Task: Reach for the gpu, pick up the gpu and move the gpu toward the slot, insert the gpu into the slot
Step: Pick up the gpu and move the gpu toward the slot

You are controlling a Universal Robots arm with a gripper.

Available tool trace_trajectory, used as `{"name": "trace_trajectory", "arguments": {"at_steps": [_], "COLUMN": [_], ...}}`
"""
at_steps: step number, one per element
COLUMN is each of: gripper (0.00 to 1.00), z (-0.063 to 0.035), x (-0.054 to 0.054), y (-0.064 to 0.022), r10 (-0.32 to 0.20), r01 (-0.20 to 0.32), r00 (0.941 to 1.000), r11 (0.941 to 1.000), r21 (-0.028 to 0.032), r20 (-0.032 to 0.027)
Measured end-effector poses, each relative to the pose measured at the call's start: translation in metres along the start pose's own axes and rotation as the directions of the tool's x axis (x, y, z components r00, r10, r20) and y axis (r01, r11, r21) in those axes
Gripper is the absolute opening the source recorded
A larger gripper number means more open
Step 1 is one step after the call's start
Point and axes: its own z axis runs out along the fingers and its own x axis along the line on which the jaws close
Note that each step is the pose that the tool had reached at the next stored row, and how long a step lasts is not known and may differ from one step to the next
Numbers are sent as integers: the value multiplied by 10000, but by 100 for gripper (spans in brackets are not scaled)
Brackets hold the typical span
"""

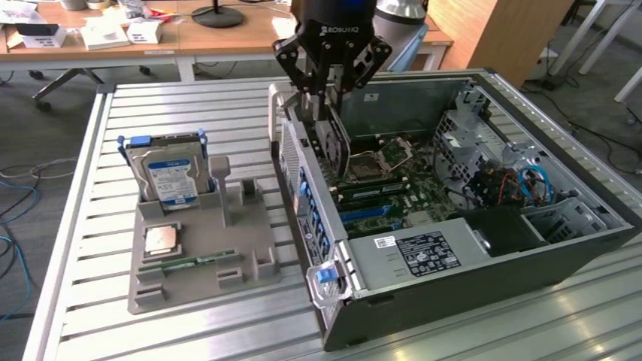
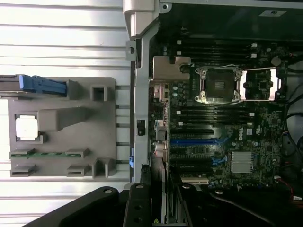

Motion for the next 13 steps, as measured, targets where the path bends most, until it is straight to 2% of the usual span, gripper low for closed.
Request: {"name": "trace_trajectory", "arguments": {"at_steps": [5, 13], "gripper": [26, 26], "z": [37, 187], "x": [-227, -585], "y": [2, 18], "r10": [1, 1], "r01": [-1, -1], "r00": [10000, 10000], "r11": [10000, 10000], "r21": [0, 2], "r20": [0, -4]}}
